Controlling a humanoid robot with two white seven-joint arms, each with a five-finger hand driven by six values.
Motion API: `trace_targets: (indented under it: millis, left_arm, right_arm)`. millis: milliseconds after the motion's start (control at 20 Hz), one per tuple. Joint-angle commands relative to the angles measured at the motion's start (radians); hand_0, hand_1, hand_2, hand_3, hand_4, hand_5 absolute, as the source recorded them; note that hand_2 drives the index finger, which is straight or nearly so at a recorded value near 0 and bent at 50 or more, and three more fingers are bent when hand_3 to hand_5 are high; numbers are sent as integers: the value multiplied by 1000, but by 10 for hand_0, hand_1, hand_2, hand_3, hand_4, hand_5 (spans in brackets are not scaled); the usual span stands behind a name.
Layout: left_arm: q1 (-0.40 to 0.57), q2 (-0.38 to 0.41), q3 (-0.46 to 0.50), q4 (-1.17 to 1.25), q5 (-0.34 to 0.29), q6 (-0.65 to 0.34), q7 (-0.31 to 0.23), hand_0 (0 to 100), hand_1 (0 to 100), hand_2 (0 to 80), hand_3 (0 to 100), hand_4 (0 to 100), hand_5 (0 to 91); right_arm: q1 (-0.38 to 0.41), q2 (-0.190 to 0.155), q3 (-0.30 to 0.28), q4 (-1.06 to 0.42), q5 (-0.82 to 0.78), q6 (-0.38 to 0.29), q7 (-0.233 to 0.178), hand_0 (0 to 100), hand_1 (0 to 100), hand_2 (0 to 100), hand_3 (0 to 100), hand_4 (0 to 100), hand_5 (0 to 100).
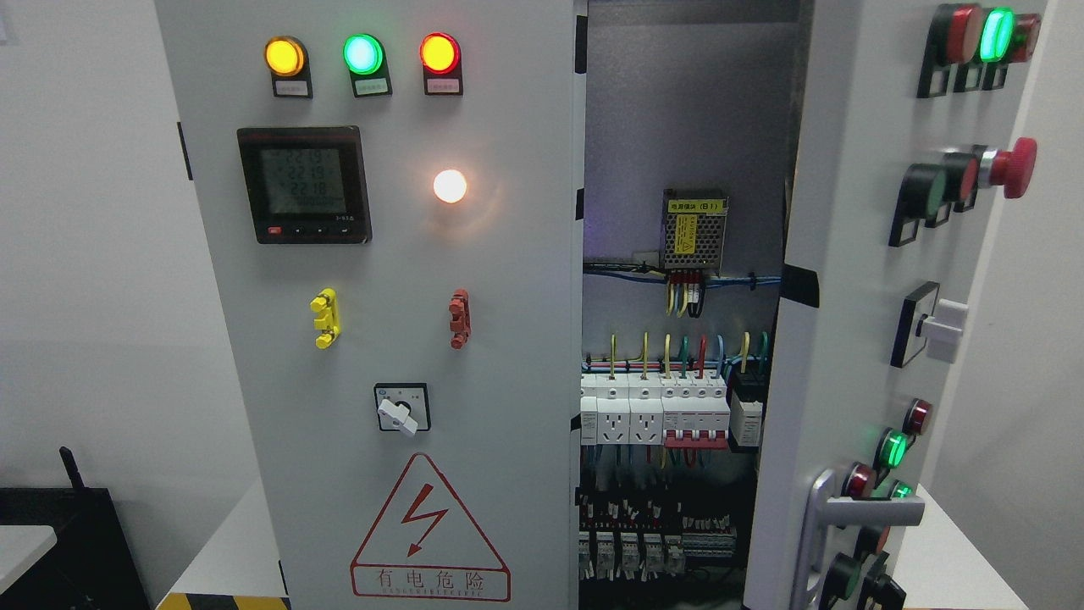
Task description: Open door with both hands
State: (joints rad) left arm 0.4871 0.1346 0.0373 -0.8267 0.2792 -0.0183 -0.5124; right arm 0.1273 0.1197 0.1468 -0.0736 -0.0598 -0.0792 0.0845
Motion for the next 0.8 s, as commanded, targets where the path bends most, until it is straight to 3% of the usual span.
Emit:
trace_targets:
  millis: [0, 200, 351, 451, 751]
  left_arm:
    - [134, 391, 240, -840, 427, -9, -20, 0, 0, 0, 0, 0, 0]
    - [131, 708, 389, -868, 818, -9, -41, 0, 0, 0, 0, 0, 0]
    - [131, 900, 452, -862, 1021, -8, -135, 0, 0, 0, 0, 0, 0]
    - [131, 989, 487, -858, 1095, -8, -190, 0, 0, 0, 0, 0, 0]
    - [113, 1154, 535, -841, 1189, -8, -350, 0, 0, 0, 0, 0, 0]
  right_arm:
    - [0, 0, -1, 0, 0, -1, 0, 383, 0, 0, 0, 0, 0]
    - [0, 0, -1, 0, 0, -1, 0, 383, 0, 0, 0, 0, 0]
    - [0, 0, 0, 0, 0, -1, 0, 382, 0, 0, 0, 0, 0]
    - [0, 0, -1, 0, 0, -1, 0, 382, 0, 0, 0, 0, 0]
    - [0, 0, -1, 0, 0, -1, 0, 382, 0, 0, 0, 0, 0]
